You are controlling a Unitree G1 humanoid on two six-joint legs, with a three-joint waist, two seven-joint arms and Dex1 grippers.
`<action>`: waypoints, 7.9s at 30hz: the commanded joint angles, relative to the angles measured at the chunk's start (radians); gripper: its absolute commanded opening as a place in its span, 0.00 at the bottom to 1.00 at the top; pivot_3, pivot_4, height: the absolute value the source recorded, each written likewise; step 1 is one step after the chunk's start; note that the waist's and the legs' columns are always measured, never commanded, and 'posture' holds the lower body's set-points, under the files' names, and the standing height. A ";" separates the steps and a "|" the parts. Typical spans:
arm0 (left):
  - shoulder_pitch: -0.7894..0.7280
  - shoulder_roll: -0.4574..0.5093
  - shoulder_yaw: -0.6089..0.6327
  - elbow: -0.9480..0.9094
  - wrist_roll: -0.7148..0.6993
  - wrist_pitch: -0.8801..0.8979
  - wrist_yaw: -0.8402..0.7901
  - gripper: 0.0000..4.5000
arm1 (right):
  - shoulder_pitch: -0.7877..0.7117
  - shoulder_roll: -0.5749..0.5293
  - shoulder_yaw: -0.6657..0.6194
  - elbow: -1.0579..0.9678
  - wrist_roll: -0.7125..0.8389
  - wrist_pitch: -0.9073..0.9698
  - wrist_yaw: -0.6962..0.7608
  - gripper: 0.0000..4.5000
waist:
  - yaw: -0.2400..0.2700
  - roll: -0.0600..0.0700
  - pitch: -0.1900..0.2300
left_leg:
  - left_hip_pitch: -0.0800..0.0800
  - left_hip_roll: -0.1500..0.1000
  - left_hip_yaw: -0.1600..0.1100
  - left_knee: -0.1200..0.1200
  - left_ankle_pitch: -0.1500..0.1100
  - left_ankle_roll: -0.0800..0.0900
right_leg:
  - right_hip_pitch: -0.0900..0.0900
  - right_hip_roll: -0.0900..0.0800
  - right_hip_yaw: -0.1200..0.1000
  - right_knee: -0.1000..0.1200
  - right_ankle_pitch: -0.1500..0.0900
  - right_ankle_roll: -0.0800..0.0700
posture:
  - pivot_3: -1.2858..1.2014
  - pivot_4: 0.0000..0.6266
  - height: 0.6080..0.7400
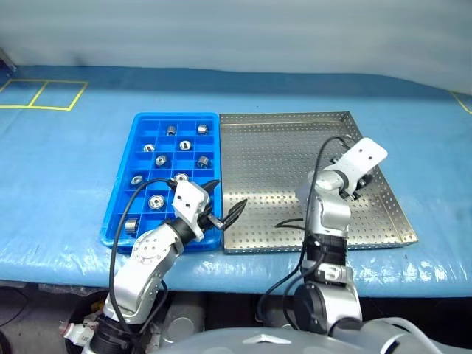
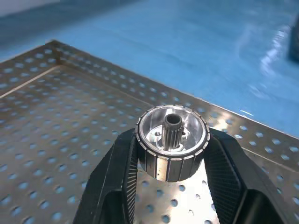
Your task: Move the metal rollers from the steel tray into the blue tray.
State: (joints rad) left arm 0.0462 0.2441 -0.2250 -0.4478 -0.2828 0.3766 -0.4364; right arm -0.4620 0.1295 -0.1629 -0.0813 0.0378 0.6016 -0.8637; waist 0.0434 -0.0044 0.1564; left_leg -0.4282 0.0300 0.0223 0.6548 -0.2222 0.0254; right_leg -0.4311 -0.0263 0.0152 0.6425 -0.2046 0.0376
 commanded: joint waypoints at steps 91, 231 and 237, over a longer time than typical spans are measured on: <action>-0.283 0.157 0.088 0.216 0.057 -0.075 -0.194 1.00 | 0.559 -0.528 0.155 -0.737 0.210 0.224 1.127 1.00 | -0.019 -0.007 0.001 | 0.000 -0.001 0.001 0.004 -0.001 -0.003 | 0.001 0.001 -0.004 0.000 -0.001 -0.001 | 0.54 0.24 1.00; -0.466 0.208 -0.003 0.178 0.005 0.195 -0.285 1.00 | 0.607 -0.483 0.128 -0.763 0.137 0.260 1.015 1.00 | -0.015 -0.007 0.000 | 0.000 -0.003 0.001 0.010 -0.001 0.000 | 0.003 0.000 -0.002 0.002 0.001 0.002 | 0.53 0.24 1.00; -0.655 0.097 -0.161 0.399 0.085 0.141 -0.353 1.00 | 0.645 -0.477 0.115 -0.802 0.130 0.264 1.006 1.00 | -0.019 -0.007 0.000 | 0.000 -0.003 0.002 0.011 -0.001 0.001 | 0.004 0.001 -0.002 0.002 0.001 0.002 | 0.52 0.24 1.00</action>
State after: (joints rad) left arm -0.5697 0.3616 -0.3628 -0.0885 -0.2203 0.5503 -0.7752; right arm 0.1806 -0.3484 -0.0268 -0.8328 0.1711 0.8635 0.1492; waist 0.0239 -0.0118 0.1565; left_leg -0.4287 0.0264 0.0246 0.6659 -0.2234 0.0260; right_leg -0.4273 -0.0256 0.0137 0.6446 -0.2034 0.0399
